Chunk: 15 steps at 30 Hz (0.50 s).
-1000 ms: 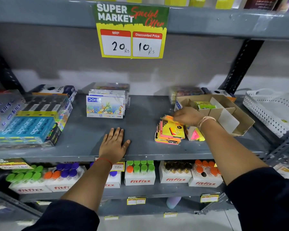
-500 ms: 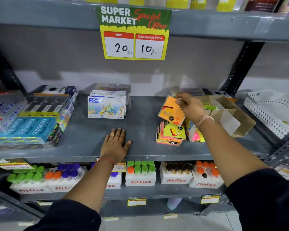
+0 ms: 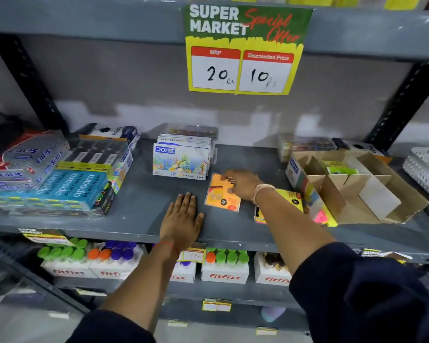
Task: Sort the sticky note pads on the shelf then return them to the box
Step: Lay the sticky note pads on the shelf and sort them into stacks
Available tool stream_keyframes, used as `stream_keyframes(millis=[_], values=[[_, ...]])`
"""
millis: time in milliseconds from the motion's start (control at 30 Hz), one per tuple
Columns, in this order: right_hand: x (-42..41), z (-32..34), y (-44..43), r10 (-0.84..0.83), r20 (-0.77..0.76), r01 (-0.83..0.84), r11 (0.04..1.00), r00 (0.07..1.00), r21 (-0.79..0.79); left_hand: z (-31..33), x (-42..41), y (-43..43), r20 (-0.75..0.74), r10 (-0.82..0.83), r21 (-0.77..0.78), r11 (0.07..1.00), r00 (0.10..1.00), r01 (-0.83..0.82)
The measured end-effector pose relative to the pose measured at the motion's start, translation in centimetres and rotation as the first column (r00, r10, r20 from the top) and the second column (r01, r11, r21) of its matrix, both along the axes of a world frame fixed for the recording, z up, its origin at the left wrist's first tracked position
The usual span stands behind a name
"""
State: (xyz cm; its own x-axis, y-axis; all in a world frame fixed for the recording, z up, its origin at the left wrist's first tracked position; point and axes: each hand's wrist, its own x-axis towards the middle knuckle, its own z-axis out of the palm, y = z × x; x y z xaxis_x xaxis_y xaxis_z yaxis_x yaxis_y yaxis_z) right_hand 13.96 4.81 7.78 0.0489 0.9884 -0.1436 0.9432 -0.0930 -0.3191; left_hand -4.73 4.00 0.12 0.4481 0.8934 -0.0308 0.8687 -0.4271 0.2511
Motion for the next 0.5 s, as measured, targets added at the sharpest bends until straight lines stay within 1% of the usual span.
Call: stream_keyframes(millis=[33,67,100,200,300,400,500], values=[[-0.1,-0.6,0.0,0.029,0.111,-0.023,0.998,0.993,-0.053,0.0,0.0,0.0,0.002,0.003,0.008,1.0,1.0,-0.003],[-0.3,-1.0,0.0,0.057,0.189,-0.039,0.995,0.98,-0.096,0.0,0.0,0.0,0.002,0.006,0.014,1.0,1.0,-0.006],[-0.4,-1.3,-0.1,0.077,0.226,-0.05,0.991,0.971,-0.122,-0.1,0.0,0.1,0.004,0.007,0.02,1.0,1.0,-0.007],[-0.5,-1.9,-0.2,0.133,0.286,-0.098,0.986,0.949,-0.135,0.0,0.1,0.1,0.004,0.001,0.027,1.0,1.0,-0.001],[-0.3,-2.3,0.2,0.187,0.379,-0.141,0.979,0.906,-0.146,-0.1,0.0,0.2,-0.003,0.0,0.02,1.0,1.0,0.0],[-0.3,-2.5,0.4,0.19,0.418,-0.139,0.979,0.888,-0.15,0.0,0.0,0.1,-0.002,-0.003,0.016,1.0,1.0,0.003],[-0.4,-2.8,0.1,0.158,0.408,-0.11,0.984,0.899,-0.138,0.1,0.0,0.0,0.004,-0.008,0.008,1.0,1.0,0.008]])
